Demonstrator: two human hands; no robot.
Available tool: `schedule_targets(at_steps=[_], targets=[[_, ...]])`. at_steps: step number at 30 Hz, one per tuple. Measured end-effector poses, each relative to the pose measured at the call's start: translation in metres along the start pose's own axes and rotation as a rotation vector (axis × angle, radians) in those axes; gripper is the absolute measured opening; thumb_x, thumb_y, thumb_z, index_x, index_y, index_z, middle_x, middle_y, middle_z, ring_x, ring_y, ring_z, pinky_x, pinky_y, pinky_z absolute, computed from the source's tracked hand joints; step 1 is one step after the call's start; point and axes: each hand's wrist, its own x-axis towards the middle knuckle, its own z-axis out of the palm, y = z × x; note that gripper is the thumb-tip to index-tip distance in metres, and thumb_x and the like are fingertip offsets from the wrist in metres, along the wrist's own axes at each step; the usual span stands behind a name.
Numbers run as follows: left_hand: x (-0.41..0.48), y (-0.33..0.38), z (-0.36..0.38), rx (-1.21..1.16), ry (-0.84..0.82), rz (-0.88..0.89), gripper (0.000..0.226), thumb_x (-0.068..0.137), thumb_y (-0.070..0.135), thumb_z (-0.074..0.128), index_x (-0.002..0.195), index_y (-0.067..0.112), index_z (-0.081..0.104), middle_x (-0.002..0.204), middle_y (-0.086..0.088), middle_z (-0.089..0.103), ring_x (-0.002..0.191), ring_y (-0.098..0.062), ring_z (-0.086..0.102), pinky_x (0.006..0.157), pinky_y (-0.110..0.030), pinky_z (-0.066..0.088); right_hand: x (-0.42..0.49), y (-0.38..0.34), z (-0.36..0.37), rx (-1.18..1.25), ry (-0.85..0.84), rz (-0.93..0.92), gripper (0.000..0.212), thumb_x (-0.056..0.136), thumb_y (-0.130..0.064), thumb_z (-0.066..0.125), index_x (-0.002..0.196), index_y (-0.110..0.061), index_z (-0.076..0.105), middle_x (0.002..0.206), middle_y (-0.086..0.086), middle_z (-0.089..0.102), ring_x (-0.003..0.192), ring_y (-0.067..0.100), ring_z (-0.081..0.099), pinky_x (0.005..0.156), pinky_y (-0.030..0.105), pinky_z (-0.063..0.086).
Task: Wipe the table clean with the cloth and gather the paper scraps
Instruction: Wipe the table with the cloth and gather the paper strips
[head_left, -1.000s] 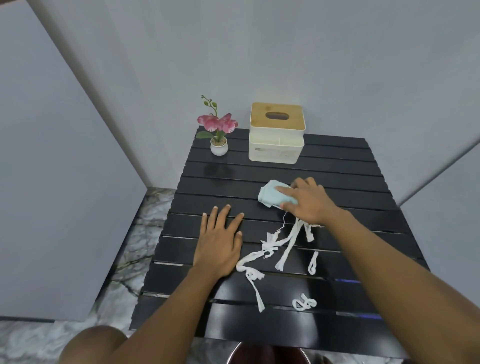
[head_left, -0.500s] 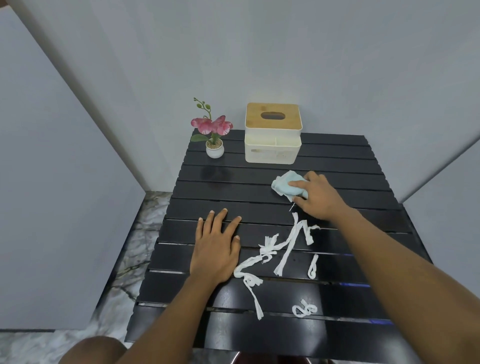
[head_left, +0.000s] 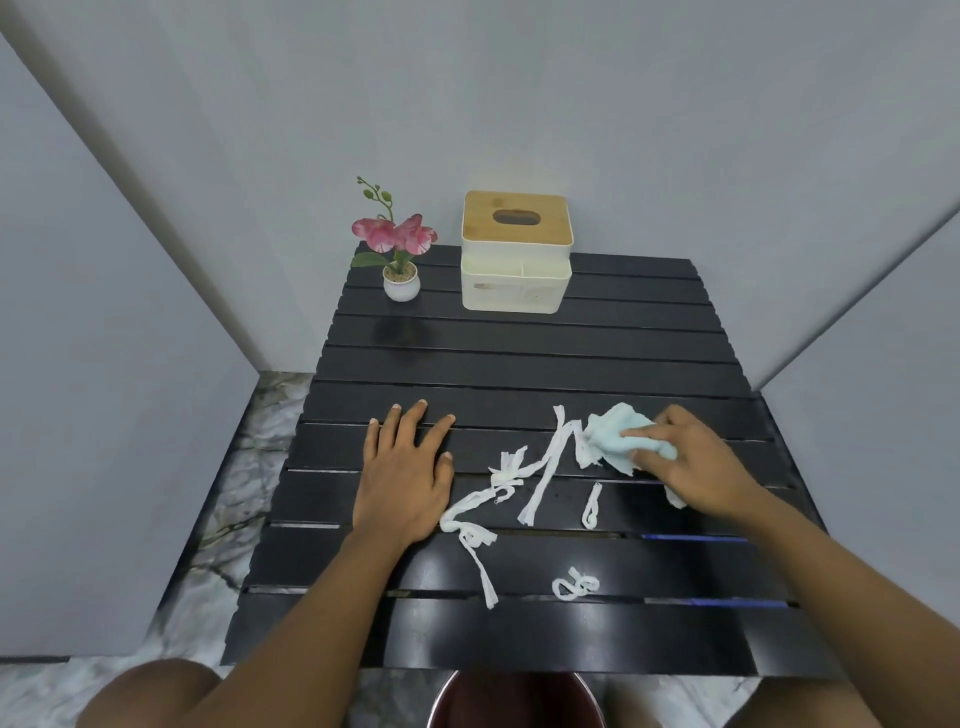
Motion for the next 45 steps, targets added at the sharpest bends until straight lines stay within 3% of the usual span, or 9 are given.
schedule_targets(at_steps=[2, 4, 8, 13, 16, 25, 36, 40, 45], targets=[[0.0, -0.001, 0.001, 0.01, -0.005, 0.002, 0.055, 0.091, 0.044, 0.019, 0.142, 0.033, 0.035, 0.153, -0.005, 0.029, 0.143, -0.029, 0.017, 0.118, -0.047, 0.007, -0.005, 0.0, -0.007, 0.087, 0.056, 0.072, 0.017, 0.087, -0.028, 0.058, 0.096, -0.029, 0.072, 0.094, 0.002, 0.054, 0.096, 0.018, 0.054, 0.078, 0.033, 0.042], [-0.001, -0.001, 0.0, 0.012, -0.013, 0.007, 0.056, 0.091, 0.045, 0.019, 0.143, 0.032, 0.035, 0.153, -0.006, 0.029, 0.143, -0.029, 0.017, 0.118, -0.047, 0.007, -0.004, 0.0, -0.008, -0.037, 0.169, 0.157, 0.029, 0.089, -0.04, 0.049, 0.11, -0.03, 0.067, 0.106, 0.004, 0.05, 0.108, 0.023, 0.049, 0.081, 0.035, 0.043], [-0.005, -0.003, -0.003, -0.039, -0.032, 0.027, 0.059, 0.089, 0.047, 0.017, 0.142, 0.03, 0.038, 0.154, -0.006, 0.028, 0.144, -0.03, 0.016, 0.118, -0.047, 0.005, -0.012, -0.004, -0.009, -0.13, -0.014, 0.192, 0.051, 0.089, -0.054, 0.044, 0.135, -0.033, 0.049, 0.119, 0.003, 0.042, 0.118, 0.024, 0.043, 0.097, 0.043, 0.04], [-0.011, -0.003, -0.008, -0.109, -0.034, 0.067, 0.064, 0.089, 0.05, 0.014, 0.14, 0.027, 0.043, 0.155, -0.005, 0.027, 0.145, -0.029, 0.014, 0.118, -0.043, 0.001, -0.019, 0.01, -0.011, -0.354, 0.038, -0.194, 0.082, 0.077, -0.077, 0.04, 0.147, -0.039, 0.02, 0.156, -0.001, 0.014, 0.142, 0.024, 0.012, 0.113, 0.045, 0.024], [-0.015, 0.0, -0.008, -0.101, -0.022, 0.08, 0.062, 0.09, 0.05, 0.013, 0.14, 0.027, 0.043, 0.155, -0.004, 0.026, 0.145, -0.026, 0.014, 0.118, -0.043, 0.001, -0.01, 0.018, 0.009, -0.386, 0.0, -0.244, 0.09, 0.076, -0.082, 0.032, 0.149, -0.036, 0.006, 0.16, -0.005, -0.002, 0.147, 0.018, -0.005, 0.119, 0.044, 0.011], [-0.012, 0.003, -0.009, -0.094, -0.013, 0.055, 0.059, 0.092, 0.046, 0.014, 0.138, 0.027, 0.044, 0.154, -0.003, 0.029, 0.144, -0.024, 0.016, 0.119, -0.044, 0.004, 0.034, 0.005, 0.035, -0.164, 0.204, -0.049, 0.048, 0.097, -0.034, 0.042, 0.143, -0.021, 0.037, 0.154, 0.002, 0.03, 0.145, 0.022, 0.017, 0.113, 0.039, 0.026], [-0.011, 0.003, -0.008, -0.07, 0.002, 0.062, 0.056, 0.092, 0.042, 0.017, 0.136, 0.025, 0.047, 0.15, -0.006, 0.035, 0.141, -0.028, 0.022, 0.118, -0.047, 0.009, -0.054, -0.056, 0.082, 0.151, 0.136, -0.343, 0.031, 0.092, -0.032, 0.047, 0.118, -0.028, 0.064, 0.129, -0.019, 0.054, 0.129, 0.001, 0.04, 0.108, 0.021, 0.031], [-0.012, 0.003, -0.008, -0.074, -0.004, 0.058, 0.056, 0.091, 0.041, 0.018, 0.136, 0.025, 0.046, 0.15, -0.006, 0.035, 0.141, -0.028, 0.022, 0.118, -0.047, 0.008, -0.049, -0.018, 0.05, 0.153, 0.437, -0.018, 0.031, 0.091, -0.026, 0.047, 0.115, -0.02, 0.066, 0.128, -0.007, 0.057, 0.127, 0.012, 0.045, 0.106, 0.025, 0.032], [-0.013, 0.002, -0.008, -0.068, -0.005, 0.068, 0.054, 0.092, 0.04, 0.019, 0.135, 0.025, 0.047, 0.149, -0.007, 0.036, 0.14, -0.029, 0.024, 0.117, -0.048, 0.01, -0.068, -0.002, 0.055, 0.035, 0.425, 0.158, 0.031, 0.091, -0.02, 0.051, 0.118, -0.015, 0.065, 0.134, 0.001, 0.055, 0.13, 0.022, 0.043, 0.106, 0.035, 0.035]])
